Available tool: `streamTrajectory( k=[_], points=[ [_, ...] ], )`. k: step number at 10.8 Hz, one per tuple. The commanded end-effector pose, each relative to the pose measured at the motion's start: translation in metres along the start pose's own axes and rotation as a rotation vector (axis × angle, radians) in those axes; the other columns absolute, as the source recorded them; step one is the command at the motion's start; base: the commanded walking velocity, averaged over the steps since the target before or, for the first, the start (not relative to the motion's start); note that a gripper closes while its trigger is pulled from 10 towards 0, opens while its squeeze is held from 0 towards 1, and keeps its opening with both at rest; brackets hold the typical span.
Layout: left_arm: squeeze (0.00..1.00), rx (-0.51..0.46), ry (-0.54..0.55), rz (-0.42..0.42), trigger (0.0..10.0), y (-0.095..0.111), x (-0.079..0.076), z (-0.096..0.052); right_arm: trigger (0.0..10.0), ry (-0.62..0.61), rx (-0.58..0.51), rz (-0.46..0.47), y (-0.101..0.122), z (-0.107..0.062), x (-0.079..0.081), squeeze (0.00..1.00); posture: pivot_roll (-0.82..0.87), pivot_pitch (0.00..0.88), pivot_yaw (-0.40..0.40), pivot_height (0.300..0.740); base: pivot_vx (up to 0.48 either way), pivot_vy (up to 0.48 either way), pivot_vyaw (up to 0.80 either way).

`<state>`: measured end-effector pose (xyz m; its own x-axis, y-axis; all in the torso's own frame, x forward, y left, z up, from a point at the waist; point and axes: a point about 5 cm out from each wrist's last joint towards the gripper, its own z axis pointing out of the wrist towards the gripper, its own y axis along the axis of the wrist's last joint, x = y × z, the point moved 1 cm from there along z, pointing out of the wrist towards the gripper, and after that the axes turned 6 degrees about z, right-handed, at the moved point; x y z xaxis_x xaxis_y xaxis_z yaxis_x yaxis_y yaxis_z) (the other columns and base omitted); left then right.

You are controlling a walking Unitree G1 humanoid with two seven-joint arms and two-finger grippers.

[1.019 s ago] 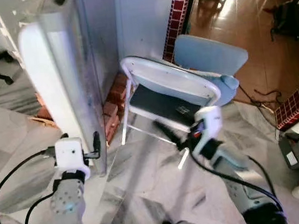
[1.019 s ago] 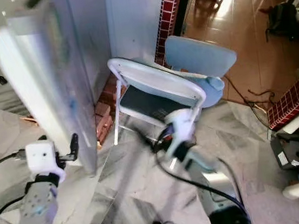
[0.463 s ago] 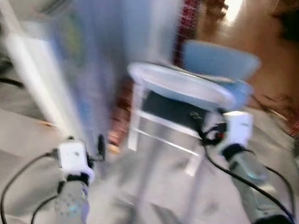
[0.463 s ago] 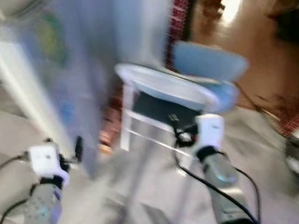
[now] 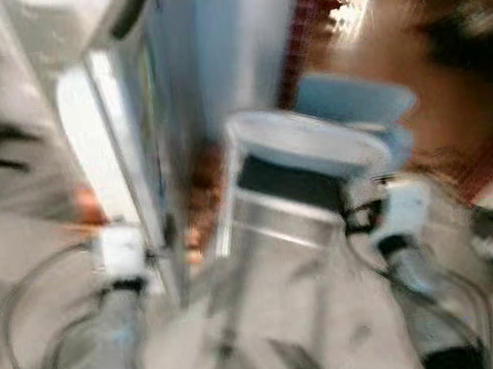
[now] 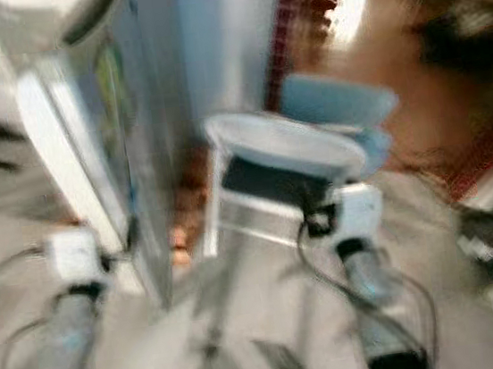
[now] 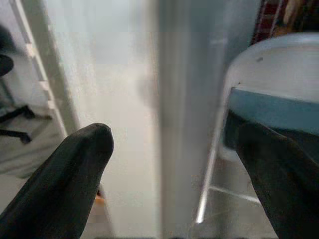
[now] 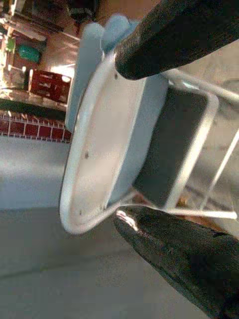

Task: Restocking fridge

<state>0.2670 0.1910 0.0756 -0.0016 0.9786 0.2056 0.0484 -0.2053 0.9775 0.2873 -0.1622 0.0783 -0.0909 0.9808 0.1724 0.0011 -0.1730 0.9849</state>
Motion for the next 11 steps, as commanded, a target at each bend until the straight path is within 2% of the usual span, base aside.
streamTrajectory(
  k=[1,5,7,9,10,11],
  points=[
    [0.0,-0.009,-0.019,-0.015,10.0,0.002,-0.006,0.003,10.0,-0.023,-0.003,-0.023,0.001,-0.001,-0.009,0.0,0.13,0.05,-0.092,0.74,0.0,0.48,-0.75],
    [0.0,-0.01,0.01,-0.013,10.0,-0.001,-0.001,0.005,10.0,-0.015,0.003,-0.037,0.001,0.004,-0.01,0.0,0.12,0.056,-0.09,0.74,0.0,0.48,-0.58],
    [0.0,-0.006,0.028,-0.009,10.0,-0.002,0.002,0.004,10.0,-0.015,0.007,-0.029,0.0,0.008,-0.011,0.0,0.13,0.056,-0.093,0.74,0.0,0.48,-0.2],
    [0.0,-0.008,0.046,0.007,10.0,-0.003,0.002,0.0,10.0,0.02,0.01,-0.006,0.001,0.018,-0.003,0.0,0.14,0.055,-0.097,0.74,0.0,0.0,0.0],
    [0.0,-0.004,0.063,0.013,10.0,-0.004,0.005,-0.003,10.0,0.018,0.011,-0.011,0.001,0.021,-0.004,0.0,0.14,0.054,-0.099,0.74,0.0,0.0,0.0],
    [0.0,0.009,0.124,0.042,10.0,-0.008,0.015,-0.008,10.0,0.018,0.016,-0.015,0.0,0.022,-0.006,0.0,0.15,0.052,-0.103,0.74,0.0,0.0,0.0]
  ],
)
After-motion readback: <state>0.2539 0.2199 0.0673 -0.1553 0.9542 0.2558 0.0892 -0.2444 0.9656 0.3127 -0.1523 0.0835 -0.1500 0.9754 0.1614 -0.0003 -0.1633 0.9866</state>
